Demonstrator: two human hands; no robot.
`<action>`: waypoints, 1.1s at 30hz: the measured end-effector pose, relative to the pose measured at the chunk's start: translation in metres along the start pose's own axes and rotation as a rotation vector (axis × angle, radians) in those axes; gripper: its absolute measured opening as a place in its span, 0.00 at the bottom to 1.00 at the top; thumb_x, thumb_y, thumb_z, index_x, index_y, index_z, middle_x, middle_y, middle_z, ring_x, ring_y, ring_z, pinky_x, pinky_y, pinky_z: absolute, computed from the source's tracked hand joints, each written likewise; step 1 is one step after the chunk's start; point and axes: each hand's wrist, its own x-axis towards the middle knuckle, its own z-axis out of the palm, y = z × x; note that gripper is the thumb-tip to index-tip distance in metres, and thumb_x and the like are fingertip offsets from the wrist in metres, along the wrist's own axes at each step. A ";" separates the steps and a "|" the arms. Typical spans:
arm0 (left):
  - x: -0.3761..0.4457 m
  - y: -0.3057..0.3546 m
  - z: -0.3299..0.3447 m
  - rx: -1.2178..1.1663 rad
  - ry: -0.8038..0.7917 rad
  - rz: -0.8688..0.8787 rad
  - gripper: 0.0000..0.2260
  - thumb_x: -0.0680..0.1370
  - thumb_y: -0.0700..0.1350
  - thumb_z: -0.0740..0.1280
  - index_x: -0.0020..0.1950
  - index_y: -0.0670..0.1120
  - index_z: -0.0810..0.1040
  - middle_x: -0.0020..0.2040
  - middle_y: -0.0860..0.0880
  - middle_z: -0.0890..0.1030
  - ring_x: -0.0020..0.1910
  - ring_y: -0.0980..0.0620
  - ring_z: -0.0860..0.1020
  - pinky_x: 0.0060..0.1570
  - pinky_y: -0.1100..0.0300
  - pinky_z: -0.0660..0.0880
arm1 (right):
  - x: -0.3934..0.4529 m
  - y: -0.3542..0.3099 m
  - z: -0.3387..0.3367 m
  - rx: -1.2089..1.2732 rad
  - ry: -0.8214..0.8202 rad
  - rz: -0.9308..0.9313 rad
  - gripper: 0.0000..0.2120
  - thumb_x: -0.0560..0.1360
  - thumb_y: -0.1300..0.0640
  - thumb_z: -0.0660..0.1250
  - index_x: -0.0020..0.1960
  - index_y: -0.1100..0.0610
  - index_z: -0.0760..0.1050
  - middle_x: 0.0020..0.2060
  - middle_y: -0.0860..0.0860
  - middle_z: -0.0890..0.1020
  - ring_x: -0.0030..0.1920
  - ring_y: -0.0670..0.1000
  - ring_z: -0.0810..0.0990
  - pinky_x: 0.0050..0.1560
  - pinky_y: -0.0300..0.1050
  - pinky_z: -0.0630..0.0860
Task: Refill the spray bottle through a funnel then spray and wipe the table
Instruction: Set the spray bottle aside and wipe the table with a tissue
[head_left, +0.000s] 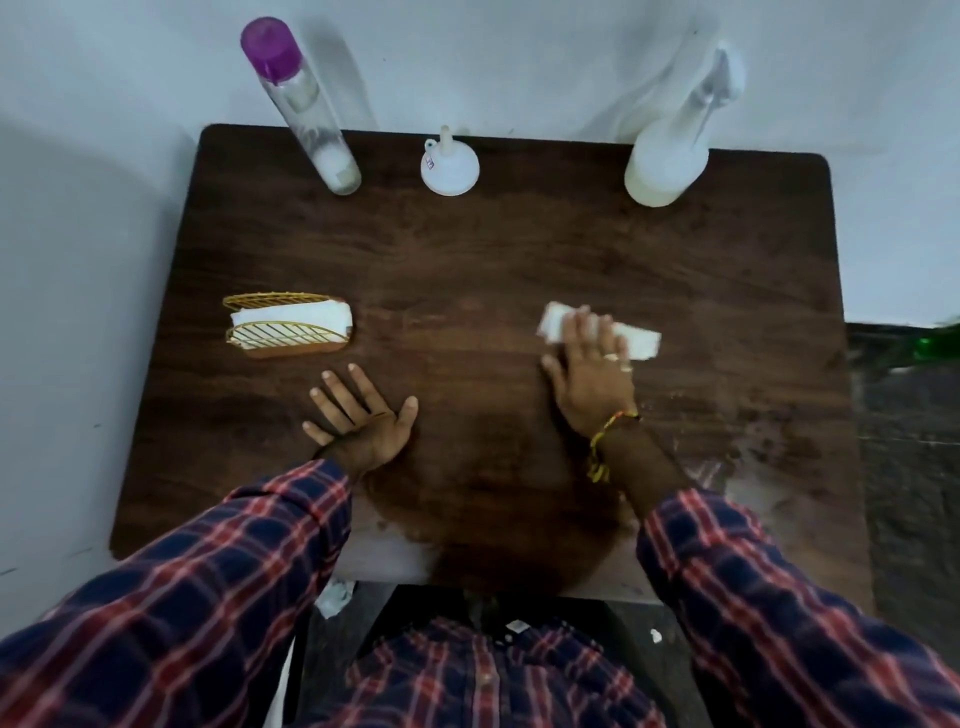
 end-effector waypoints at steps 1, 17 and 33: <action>-0.001 0.001 -0.002 0.001 -0.018 -0.003 0.42 0.77 0.69 0.49 0.77 0.47 0.31 0.76 0.41 0.30 0.75 0.38 0.32 0.72 0.33 0.38 | 0.012 0.007 -0.005 0.026 0.013 0.109 0.35 0.79 0.39 0.45 0.78 0.60 0.57 0.77 0.59 0.59 0.76 0.66 0.57 0.73 0.65 0.56; -0.013 0.006 -0.014 -0.011 -0.055 -0.032 0.42 0.76 0.70 0.50 0.78 0.49 0.33 0.77 0.43 0.31 0.76 0.39 0.33 0.72 0.34 0.38 | -0.015 -0.014 0.001 0.044 -0.023 0.134 0.37 0.78 0.37 0.43 0.78 0.60 0.55 0.78 0.57 0.57 0.77 0.67 0.55 0.73 0.67 0.52; -0.021 -0.002 -0.015 -0.019 -0.035 0.026 0.42 0.77 0.69 0.50 0.77 0.48 0.31 0.77 0.43 0.30 0.76 0.39 0.32 0.71 0.34 0.37 | -0.133 -0.072 0.037 0.011 -0.080 -0.038 0.36 0.77 0.38 0.45 0.78 0.59 0.58 0.78 0.57 0.59 0.76 0.66 0.57 0.72 0.68 0.59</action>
